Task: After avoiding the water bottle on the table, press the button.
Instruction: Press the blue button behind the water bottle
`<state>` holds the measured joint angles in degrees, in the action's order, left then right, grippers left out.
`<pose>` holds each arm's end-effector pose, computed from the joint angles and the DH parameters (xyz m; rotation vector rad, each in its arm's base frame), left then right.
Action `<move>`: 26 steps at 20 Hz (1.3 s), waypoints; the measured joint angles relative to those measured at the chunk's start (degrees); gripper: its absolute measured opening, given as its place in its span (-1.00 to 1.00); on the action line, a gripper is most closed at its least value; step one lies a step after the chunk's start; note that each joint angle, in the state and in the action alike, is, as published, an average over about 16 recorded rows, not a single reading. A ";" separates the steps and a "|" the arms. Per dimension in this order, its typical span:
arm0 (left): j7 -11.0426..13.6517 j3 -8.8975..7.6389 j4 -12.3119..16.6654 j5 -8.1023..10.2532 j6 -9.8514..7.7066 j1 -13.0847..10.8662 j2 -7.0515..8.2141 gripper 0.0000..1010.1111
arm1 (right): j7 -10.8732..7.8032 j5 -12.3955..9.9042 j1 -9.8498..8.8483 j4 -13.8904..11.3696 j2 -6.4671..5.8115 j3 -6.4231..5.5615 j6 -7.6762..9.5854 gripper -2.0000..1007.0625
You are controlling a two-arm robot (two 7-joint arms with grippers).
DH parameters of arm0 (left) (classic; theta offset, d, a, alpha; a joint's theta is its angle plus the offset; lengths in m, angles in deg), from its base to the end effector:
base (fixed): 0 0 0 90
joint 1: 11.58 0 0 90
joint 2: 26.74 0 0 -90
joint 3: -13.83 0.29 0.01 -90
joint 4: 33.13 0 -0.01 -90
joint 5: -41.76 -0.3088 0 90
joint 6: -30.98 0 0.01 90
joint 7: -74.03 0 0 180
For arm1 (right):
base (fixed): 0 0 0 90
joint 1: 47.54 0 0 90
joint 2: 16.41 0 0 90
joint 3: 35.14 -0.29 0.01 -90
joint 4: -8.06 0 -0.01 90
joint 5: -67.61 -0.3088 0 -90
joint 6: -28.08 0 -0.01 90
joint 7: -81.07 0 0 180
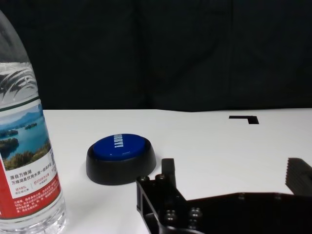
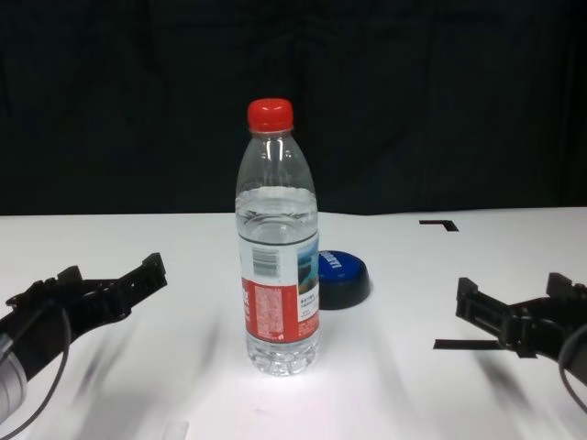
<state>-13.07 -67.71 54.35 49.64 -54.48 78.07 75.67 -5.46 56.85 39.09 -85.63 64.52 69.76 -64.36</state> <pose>0.3226 0.0203 -0.3182 0.0570 -0.0598 1.3784 0.3002 0.0394 -0.3070 0.0396 0.0386 -1.3661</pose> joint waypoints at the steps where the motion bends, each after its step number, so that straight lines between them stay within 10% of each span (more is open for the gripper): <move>1: 0.00 0.00 0.00 0.00 0.00 0.00 0.00 0.99 | 0.00 0.00 0.00 0.00 0.00 0.00 0.00 0.99; 26: 0.00 0.00 0.00 0.00 0.00 0.00 0.00 0.99 | 0.00 0.00 0.00 0.00 0.00 0.00 0.00 0.99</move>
<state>-13.07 -67.71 54.36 49.63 -54.48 78.07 75.67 -5.46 56.85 39.09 -85.63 64.52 69.76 -64.36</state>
